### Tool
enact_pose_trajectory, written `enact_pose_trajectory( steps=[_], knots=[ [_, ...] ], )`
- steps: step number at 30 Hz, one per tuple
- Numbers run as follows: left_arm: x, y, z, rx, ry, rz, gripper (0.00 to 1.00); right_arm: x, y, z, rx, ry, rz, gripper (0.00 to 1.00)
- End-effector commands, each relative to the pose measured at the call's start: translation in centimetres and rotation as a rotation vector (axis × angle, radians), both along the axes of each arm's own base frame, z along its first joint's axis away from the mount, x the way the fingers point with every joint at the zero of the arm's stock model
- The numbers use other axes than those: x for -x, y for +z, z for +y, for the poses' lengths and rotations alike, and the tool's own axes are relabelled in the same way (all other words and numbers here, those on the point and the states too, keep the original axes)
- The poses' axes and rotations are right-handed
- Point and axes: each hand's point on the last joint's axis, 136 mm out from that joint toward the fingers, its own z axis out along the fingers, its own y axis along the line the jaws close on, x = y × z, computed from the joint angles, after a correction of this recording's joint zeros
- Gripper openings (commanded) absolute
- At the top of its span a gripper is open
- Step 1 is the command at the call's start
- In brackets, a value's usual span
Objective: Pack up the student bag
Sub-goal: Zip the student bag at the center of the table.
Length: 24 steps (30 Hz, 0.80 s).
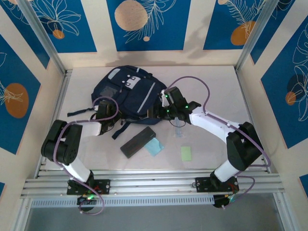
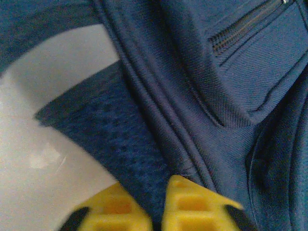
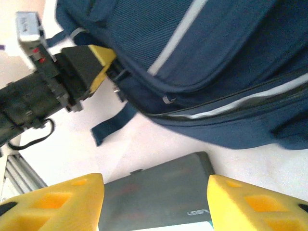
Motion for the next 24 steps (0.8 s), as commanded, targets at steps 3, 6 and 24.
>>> enact_pose_trajectory(
  steps=[3,6,24],
  knots=[
    [-1.6,3.6,-2.4,0.155,0.026,-0.092,0.0,2.1,-0.9,4.2,-0.054,0.094,-0.004,0.59],
    [-1.0,5.9,-3.7,0.189,0.025,-0.131,0.0,1.9,-1.3,6.0,-0.053,0.098,-0.014,0.58],
    [1.5,9.7,-10.2,0.417,-0.008,-0.169,0.0,-5.2,-6.5,8.2,0.102,-0.132,-0.14,0.59]
  ],
)
